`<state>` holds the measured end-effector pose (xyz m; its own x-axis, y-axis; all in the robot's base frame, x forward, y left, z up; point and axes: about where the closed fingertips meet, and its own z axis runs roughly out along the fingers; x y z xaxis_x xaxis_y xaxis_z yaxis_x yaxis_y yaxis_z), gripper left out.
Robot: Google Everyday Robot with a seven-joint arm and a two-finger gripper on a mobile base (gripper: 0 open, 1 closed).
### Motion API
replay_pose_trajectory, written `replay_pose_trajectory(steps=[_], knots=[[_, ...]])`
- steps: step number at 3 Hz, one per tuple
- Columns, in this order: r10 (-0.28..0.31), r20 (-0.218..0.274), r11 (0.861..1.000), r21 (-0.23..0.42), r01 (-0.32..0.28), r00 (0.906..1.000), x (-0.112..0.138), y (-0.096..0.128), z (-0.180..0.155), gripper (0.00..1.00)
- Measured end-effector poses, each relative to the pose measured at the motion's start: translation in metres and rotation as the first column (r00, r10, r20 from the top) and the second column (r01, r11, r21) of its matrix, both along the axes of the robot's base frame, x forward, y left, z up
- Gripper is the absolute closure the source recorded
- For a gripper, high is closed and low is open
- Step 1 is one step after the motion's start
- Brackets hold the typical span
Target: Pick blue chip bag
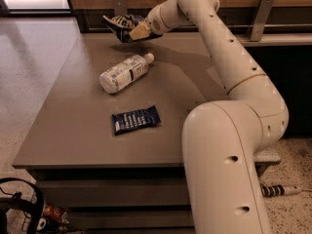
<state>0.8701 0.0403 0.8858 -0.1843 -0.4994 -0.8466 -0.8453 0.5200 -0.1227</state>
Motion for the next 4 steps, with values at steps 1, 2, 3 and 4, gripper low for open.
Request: replay_pose_trajectory(steps=[1, 2, 3, 4], knots=[[-0.002, 0.07, 0.998, -0.064, 0.006, 0.9976, -0.012, 0.001, 0.043, 1.0], [0.0, 0.068, 0.998, -0.066, 0.004, 0.9977, -0.012, 0.002, 0.043, 1.0], [0.035, 0.055, 0.994, -0.11, -0.029, 0.9979, -0.026, 0.003, 0.052, 1.0], [0.055, 0.041, 0.982, -0.184, -0.046, 0.9977, -0.049, -0.003, 0.072, 1.0]])
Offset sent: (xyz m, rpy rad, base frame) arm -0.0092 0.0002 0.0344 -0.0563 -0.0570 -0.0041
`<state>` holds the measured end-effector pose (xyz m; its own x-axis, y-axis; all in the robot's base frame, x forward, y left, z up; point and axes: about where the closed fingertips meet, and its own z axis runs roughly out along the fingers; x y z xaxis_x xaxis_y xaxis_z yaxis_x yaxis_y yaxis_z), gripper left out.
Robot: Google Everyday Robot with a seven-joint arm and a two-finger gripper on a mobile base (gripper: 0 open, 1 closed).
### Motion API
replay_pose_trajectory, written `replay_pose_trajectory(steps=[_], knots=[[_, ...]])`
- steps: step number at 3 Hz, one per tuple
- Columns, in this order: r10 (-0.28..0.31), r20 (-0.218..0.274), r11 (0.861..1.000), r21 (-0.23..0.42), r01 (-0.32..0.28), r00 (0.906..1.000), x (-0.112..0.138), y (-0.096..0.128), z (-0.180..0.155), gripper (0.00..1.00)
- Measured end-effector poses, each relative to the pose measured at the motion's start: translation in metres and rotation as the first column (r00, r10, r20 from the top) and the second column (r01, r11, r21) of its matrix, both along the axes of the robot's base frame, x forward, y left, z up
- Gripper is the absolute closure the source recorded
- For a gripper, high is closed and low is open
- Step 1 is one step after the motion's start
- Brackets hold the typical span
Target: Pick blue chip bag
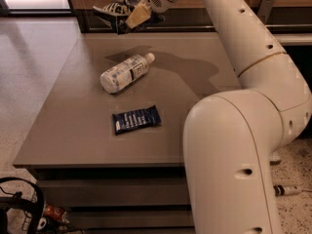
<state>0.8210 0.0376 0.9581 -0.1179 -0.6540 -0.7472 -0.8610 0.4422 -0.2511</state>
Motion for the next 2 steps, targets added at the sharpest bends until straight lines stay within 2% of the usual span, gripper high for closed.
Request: replay_pose_trajectory(steps=[1, 2], knots=[[0.018, -0.004, 0.998, -0.058, -0.018, 0.9998, -0.022, -0.001, 0.019, 1.0], [0.031, 0.002, 0.996, -0.087, -0.03, 0.9995, -0.038, 0.0, 0.033, 1.0]])
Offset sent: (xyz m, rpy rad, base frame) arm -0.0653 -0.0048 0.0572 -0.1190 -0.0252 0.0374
